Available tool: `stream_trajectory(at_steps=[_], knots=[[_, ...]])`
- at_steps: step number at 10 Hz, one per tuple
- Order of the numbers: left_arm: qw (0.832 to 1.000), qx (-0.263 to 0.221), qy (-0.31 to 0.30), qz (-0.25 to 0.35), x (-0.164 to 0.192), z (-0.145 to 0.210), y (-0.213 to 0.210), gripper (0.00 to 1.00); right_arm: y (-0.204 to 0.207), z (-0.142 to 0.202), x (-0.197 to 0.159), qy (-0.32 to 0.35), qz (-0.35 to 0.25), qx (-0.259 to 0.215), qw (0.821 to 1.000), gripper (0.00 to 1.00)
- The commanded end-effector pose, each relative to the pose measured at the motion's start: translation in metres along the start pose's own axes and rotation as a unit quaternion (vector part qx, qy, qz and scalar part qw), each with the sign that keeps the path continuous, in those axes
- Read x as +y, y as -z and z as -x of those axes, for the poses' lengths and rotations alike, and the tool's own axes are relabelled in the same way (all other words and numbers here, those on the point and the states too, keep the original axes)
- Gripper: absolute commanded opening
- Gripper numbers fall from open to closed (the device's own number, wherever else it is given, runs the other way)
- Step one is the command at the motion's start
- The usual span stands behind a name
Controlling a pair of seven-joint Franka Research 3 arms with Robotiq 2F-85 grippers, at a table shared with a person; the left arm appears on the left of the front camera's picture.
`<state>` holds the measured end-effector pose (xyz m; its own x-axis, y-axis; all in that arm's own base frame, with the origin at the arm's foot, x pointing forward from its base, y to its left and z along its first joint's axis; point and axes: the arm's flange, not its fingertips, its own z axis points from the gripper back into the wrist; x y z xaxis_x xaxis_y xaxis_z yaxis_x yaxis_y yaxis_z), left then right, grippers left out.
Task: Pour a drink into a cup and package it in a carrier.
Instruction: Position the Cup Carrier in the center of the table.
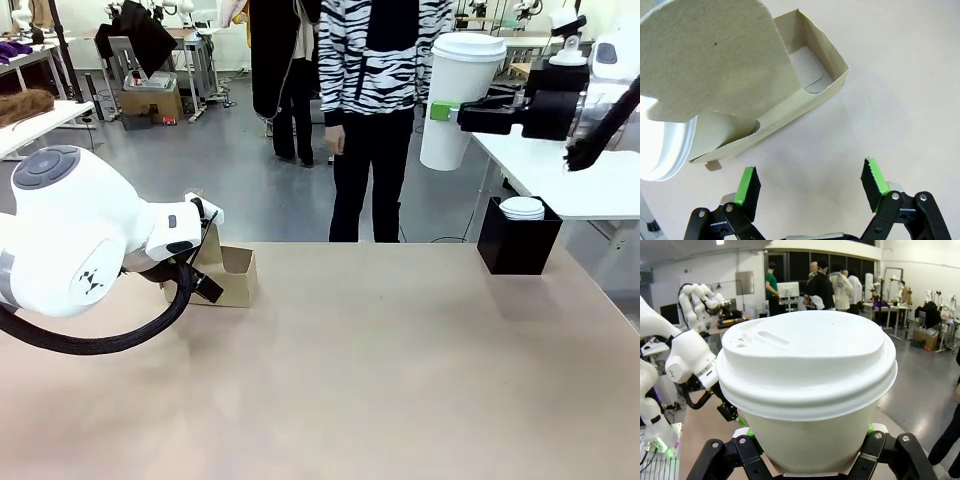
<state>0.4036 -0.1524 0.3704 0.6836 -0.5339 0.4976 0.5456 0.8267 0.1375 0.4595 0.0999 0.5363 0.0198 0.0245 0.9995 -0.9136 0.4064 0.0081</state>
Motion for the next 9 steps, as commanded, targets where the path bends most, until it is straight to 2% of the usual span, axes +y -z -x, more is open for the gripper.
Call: stream_trajectory(at_steps=[1, 6, 7, 9], knots=[[1.0, 0.0, -0.001, 0.001, 0.001, 0.0, 0.0, 1.0, 0.004, -0.007, -0.002, -0.012, -0.002, -0.011, 1.0, 0.8], [1.0, 0.0, 0.0, 0.0, 0.0, 0.0, 0.0, 1.0, 0.004, -0.007, -0.002, -0.012, -0.002, -0.011, 1.0, 0.8], [1.0, 0.002, -0.014, -0.019, -0.001, -0.014, -0.025, 1.0, 0.004, -0.007, -0.002, -0.012, -0.002, -0.011, 1.0, 0.8], [0.997, 0.031, -0.075, -0.011, 0.002, -0.033, -0.065, 1.0, 0.004, -0.007, -0.002, -0.012, -0.002, -0.011, 1.0, 0.8]])
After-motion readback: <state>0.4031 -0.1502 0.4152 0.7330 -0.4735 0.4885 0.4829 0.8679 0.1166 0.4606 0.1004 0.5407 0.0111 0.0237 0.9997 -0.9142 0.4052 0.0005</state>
